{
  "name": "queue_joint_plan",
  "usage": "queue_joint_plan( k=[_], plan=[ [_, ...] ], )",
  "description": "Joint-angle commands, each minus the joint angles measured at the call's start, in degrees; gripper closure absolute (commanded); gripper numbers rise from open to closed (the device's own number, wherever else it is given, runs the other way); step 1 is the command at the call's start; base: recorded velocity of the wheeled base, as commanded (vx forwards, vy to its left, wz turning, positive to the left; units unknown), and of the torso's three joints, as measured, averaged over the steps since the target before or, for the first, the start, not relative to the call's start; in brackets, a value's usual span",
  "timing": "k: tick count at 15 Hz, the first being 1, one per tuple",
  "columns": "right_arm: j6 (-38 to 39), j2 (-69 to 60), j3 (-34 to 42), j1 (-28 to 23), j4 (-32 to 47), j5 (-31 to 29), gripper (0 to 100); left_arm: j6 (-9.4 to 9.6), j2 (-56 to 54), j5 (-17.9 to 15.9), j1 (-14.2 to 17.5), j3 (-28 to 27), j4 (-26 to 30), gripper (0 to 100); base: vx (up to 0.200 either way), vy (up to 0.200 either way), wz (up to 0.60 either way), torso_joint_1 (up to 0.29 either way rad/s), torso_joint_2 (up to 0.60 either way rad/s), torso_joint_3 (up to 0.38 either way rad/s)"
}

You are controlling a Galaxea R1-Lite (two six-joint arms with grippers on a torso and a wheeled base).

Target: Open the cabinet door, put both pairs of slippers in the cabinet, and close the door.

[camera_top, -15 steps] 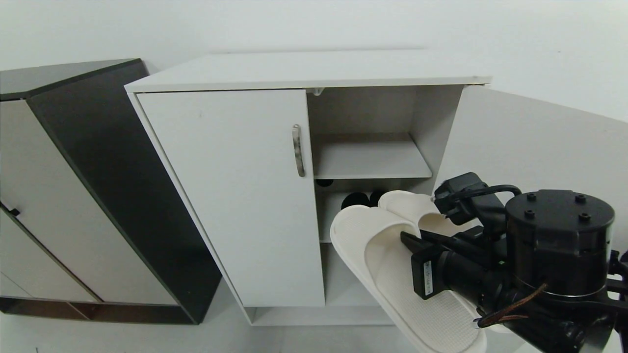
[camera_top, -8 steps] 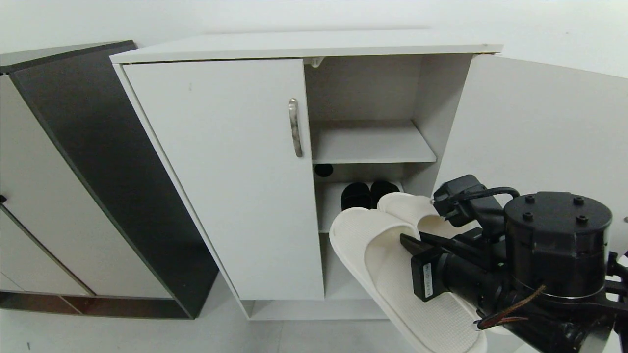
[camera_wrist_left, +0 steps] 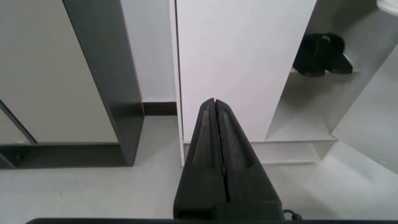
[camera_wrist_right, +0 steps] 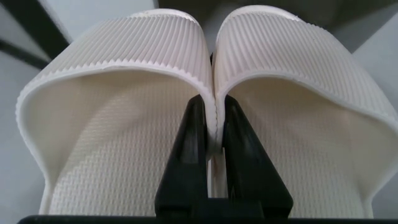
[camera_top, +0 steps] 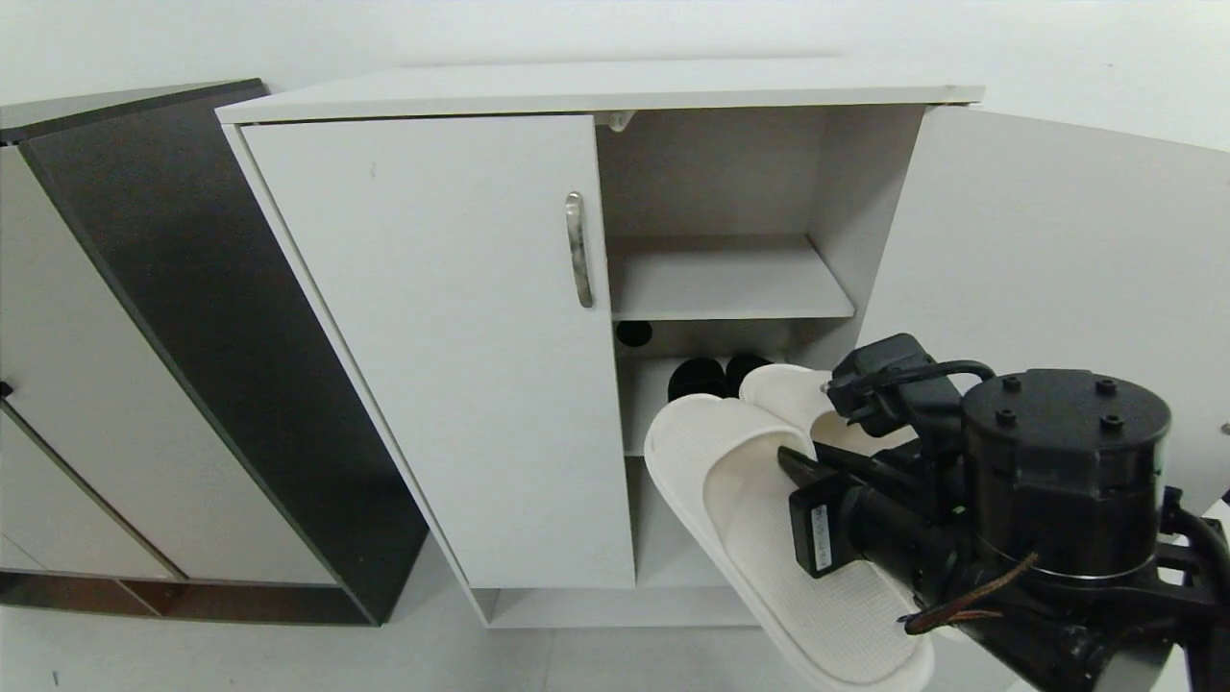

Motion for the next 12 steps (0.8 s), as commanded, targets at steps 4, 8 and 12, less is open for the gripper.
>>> queue_joint_plan(
  k=[4,8,12],
  plan=[
    [10.7,9.8,-23.7,2.8,15.7,-17.8,100,0.07,0.1,0.0,0.0,0.0,0.0,100,0.000,0.000,0.00,0.000,0.00,0.000],
    [10.7,11.5,-29.7,2.4,21.9,-18.5,100,0.07,0.1,0.0,0.0,0.0,0.0,100,0.000,0.000,0.00,0.000,0.00,0.000],
    [10.7,13.4,-30.5,1.7,21.9,-20.8,100,0.07,0.1,0.0,0.0,0.0,0.0,100,0.000,0.000,0.00,0.000,0.00,0.000]
  ],
)
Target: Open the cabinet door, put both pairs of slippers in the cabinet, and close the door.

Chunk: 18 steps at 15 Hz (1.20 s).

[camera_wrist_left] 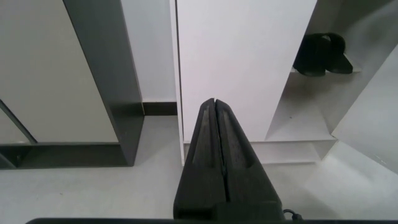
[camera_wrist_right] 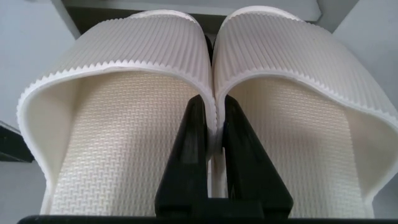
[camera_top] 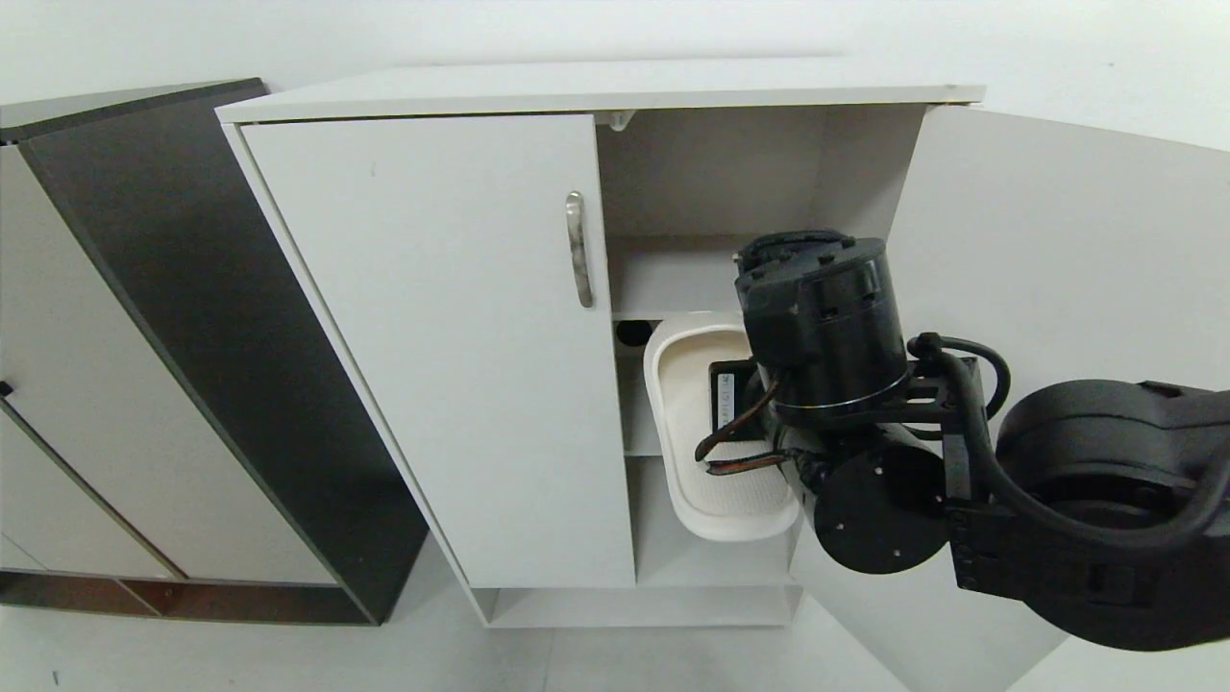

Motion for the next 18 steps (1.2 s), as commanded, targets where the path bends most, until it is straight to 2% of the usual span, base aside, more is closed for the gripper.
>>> queue_joint_plan(
  k=[1,6,18],
  plan=[
    [-0.1,1.0,-0.5,-0.2,0.0,0.0,100,-0.04,0.1,0.0,0.0,0.0,0.0,100,0.000,0.000,0.00,0.000,0.00,0.000],
    [-0.1,1.0,-1.0,-0.5,0.0,0.0,100,-0.04,0.1,0.0,0.0,0.0,0.0,100,0.000,0.000,0.00,0.000,0.00,0.000],
    [-0.4,2.6,-2.3,-1.5,-0.2,0.0,100,-0.04,0.1,0.0,0.0,0.0,0.0,100,0.200,0.000,0.00,0.000,0.00,0.002]
  ],
)
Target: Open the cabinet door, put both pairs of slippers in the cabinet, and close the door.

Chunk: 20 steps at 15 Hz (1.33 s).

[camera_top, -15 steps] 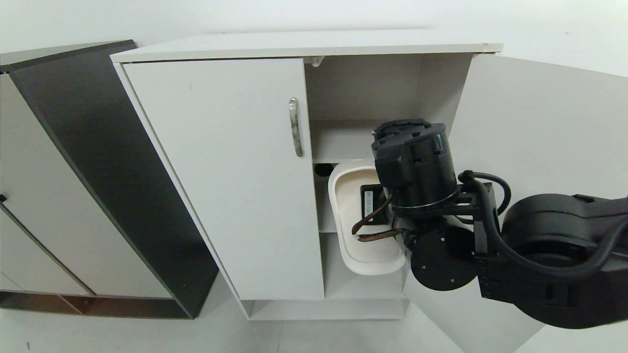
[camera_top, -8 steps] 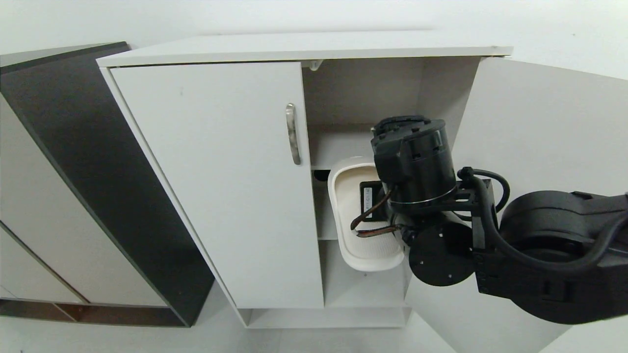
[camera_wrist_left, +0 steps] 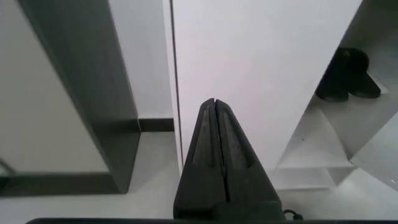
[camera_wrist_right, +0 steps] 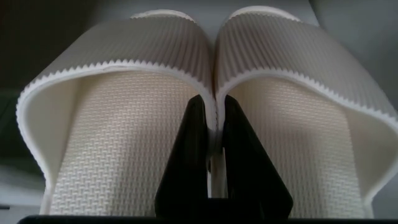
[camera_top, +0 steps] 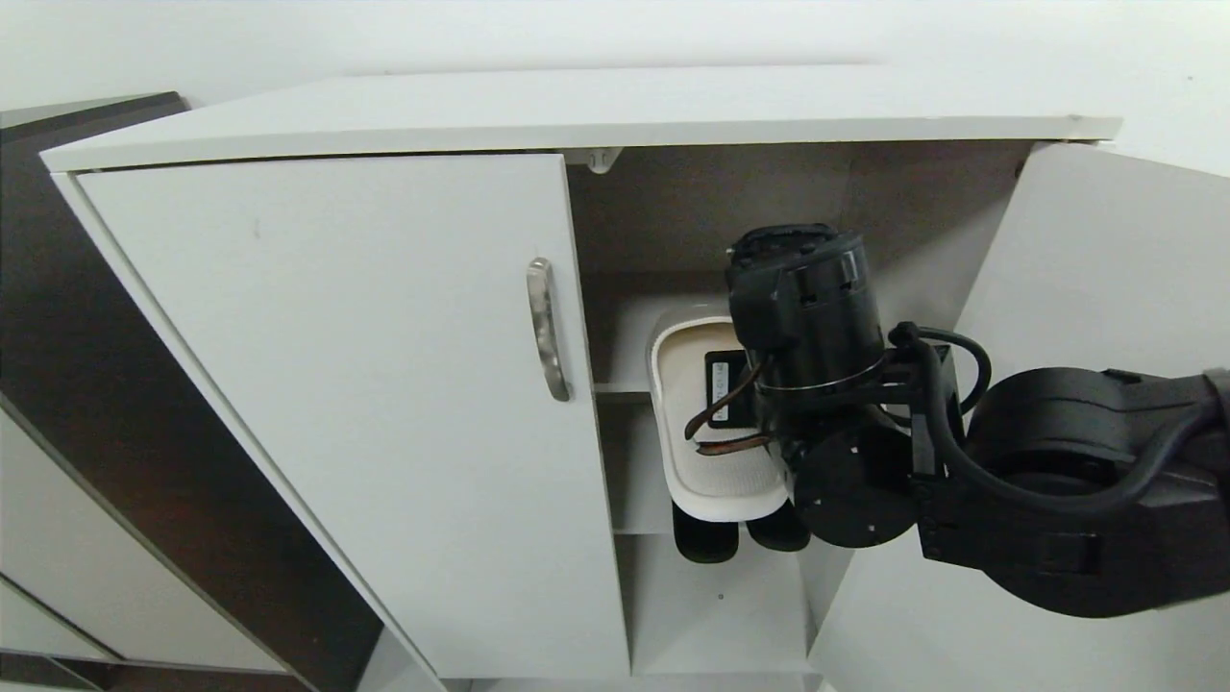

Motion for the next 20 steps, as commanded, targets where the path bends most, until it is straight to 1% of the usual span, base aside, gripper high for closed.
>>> queue_joint_plan(
  k=[1,3,6,9,11,16,20],
  plan=[
    [0.2,0.9,0.2,-0.6,-0.2,0.1,100,-0.01,0.1,0.0,0.0,0.0,-0.1,100,0.200,0.000,0.00,0.007,0.00,-0.007],
    [0.8,1.7,0.2,-0.8,-0.8,0.4,100,-0.01,0.1,0.1,0.0,0.0,-0.1,100,0.000,0.000,0.00,0.000,0.00,0.000],
    [0.0,3.0,0.3,-1.9,-4.4,0.5,100,-0.01,0.1,0.1,0.0,0.0,-0.1,100,0.000,0.000,0.00,0.000,0.00,0.000],
    [-1.3,3.3,0.0,-3.3,-4.6,3.8,100,-0.01,0.1,0.1,0.0,0.0,-0.1,100,0.000,0.000,0.00,0.000,0.00,0.000],
    [-2.7,4.1,-2.4,-3.9,-4.6,5.6,100,-0.01,0.1,0.1,0.0,0.0,-0.1,100,0.000,0.000,0.00,0.000,0.00,0.000],
    [-5.6,8.7,-11.9,-6.7,-4.3,5.8,100,-0.10,0.1,0.1,0.0,0.0,-0.1,100,0.000,0.000,0.00,0.000,0.00,0.000],
    [-5.9,10.9,-14.3,-7.9,-4.2,5.8,100,-0.01,0.1,0.1,0.0,0.0,-0.1,100,0.000,0.000,0.00,0.000,0.00,0.000]
  ],
)
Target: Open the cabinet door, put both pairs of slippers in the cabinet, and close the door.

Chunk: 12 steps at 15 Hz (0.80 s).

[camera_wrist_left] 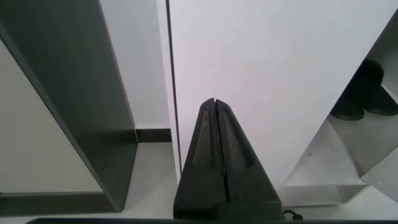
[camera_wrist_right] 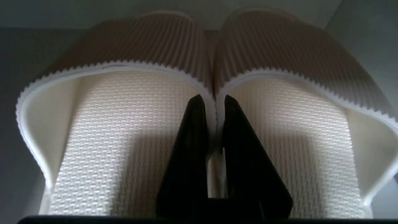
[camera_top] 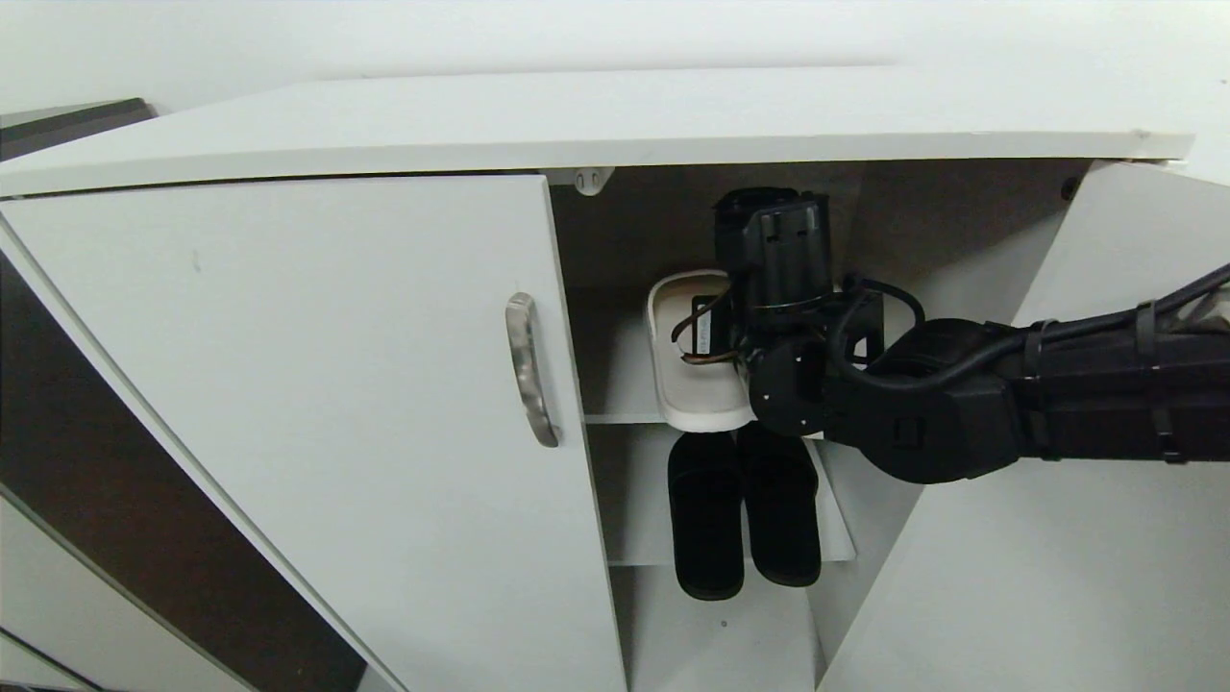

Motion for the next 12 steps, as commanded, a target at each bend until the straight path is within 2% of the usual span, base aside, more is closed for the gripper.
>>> queue_joint_plan(
  k=[1,9,10,12],
  plan=[
    [0.0,1.3,-0.8,-0.3,-0.1,0.0,100,-0.06,0.1,0.0,0.0,0.0,0.0,100,0.000,0.000,0.00,0.000,0.00,0.000],
    [-0.3,2.3,-0.5,-1.1,-0.1,0.1,100,0.02,0.1,0.0,0.0,0.0,0.0,100,0.000,0.000,0.00,0.000,0.00,0.000],
    [-0.3,2.3,-0.5,-1.1,-0.1,0.1,0,-0.06,0.1,0.0,0.0,0.0,0.0,100,0.000,0.000,0.00,0.000,0.00,0.000],
    [-0.3,2.3,-0.4,-1.1,0.0,0.1,0,-0.06,0.1,0.0,0.0,0.0,0.0,100,0.000,0.000,0.00,0.000,0.00,0.000]
  ],
)
